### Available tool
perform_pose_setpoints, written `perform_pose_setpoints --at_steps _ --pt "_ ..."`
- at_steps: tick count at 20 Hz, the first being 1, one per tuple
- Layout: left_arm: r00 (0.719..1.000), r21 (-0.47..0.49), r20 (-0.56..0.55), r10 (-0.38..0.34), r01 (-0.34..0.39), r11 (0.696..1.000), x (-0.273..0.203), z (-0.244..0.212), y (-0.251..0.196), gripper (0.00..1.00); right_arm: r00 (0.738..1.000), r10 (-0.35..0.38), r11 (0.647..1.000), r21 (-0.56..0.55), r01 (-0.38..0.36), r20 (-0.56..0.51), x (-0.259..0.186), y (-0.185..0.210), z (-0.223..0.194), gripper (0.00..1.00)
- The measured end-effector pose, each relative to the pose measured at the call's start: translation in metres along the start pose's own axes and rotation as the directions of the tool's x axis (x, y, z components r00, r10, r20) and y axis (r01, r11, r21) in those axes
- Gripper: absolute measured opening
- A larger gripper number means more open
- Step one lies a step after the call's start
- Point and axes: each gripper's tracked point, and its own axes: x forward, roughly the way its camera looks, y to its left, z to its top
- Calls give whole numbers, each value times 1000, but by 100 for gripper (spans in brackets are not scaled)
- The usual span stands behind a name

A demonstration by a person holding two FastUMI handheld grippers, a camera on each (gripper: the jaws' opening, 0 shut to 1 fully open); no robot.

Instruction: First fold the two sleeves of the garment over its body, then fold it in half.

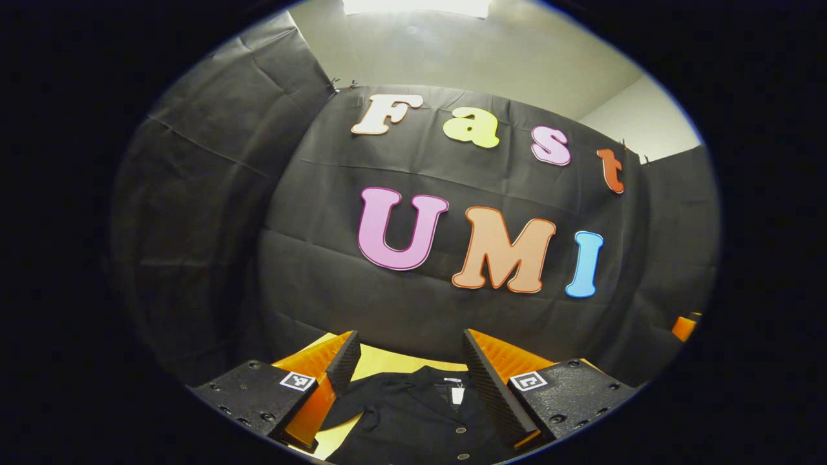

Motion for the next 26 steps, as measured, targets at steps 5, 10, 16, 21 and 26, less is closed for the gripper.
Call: perform_pose_setpoints --at_steps 5,10,16,21,26 --pt "998 -4 -4 67 -67 998 -6 -2 25 92 1000 8 1000 10 -9 10 1 2 1 99" --pt "996 4 28 84 -84 996 -17 8 30 92 1000 28 999 28 -28 14 -3 4 0 99" --pt "993 -1 14 120 -120 993 -29 5 42 92 999 36 999 28 -36 12 0 1 -2 100" --pt "990 33 17 142 -143 989 -34 6 49 92 999 36 999 34 -36 9 7 -3 -5 99" --pt "990 34 12 142 -143 989 -33 5 48 92 999 36 999 34 -36 -8 10 -4 -9 99"
